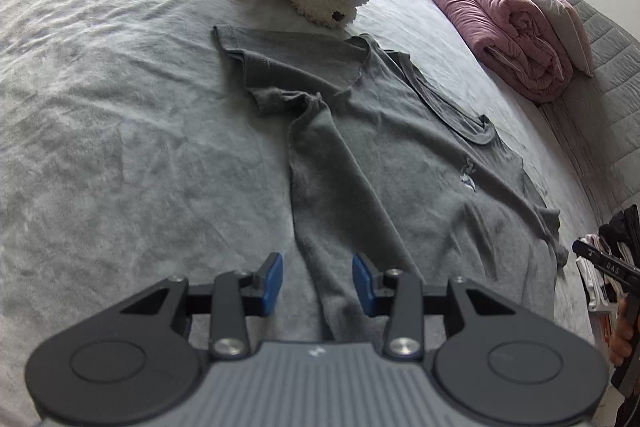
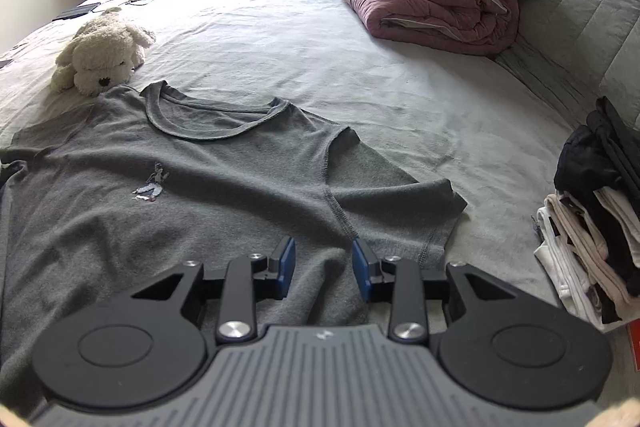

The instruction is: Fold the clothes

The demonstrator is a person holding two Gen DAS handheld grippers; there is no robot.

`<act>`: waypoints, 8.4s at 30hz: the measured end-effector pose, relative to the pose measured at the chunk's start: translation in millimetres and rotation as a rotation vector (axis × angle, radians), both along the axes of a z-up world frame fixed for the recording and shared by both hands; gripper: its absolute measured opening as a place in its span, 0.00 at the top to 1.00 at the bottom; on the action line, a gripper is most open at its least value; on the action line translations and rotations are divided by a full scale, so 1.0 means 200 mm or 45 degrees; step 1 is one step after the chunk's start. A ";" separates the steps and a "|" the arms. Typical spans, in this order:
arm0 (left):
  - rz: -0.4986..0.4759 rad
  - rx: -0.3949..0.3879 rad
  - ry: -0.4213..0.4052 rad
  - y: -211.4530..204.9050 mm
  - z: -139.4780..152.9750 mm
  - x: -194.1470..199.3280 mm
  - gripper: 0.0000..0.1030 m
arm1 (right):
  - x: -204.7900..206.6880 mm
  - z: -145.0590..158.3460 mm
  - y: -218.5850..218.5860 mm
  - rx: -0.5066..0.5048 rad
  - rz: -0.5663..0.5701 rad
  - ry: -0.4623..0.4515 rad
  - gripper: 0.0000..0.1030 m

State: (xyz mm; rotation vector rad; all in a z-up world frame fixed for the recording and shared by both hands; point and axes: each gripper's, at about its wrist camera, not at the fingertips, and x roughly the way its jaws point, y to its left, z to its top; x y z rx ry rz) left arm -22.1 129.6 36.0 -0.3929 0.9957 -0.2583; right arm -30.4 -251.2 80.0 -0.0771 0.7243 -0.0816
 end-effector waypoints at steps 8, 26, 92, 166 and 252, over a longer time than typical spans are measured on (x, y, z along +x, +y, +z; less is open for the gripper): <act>-0.048 -0.059 0.010 -0.05 -0.06 -0.33 0.61 | -0.32 -0.03 0.09 0.140 0.042 0.011 0.61; 0.162 -0.144 -0.363 0.02 0.20 -0.99 0.97 | -1.06 -0.28 -0.06 0.792 -0.007 0.220 0.58; 0.361 0.139 -0.312 0.12 0.16 -1.11 0.93 | -1.42 0.02 -0.07 0.526 -0.197 -0.262 0.95; 0.268 0.342 -0.281 0.06 0.11 -1.16 0.96 | -1.39 -0.08 -0.23 0.421 -0.397 0.020 0.93; 0.275 0.470 -0.183 -0.10 0.01 0.34 0.49 | 0.24 -0.26 -0.80 0.643 -0.229 0.219 0.65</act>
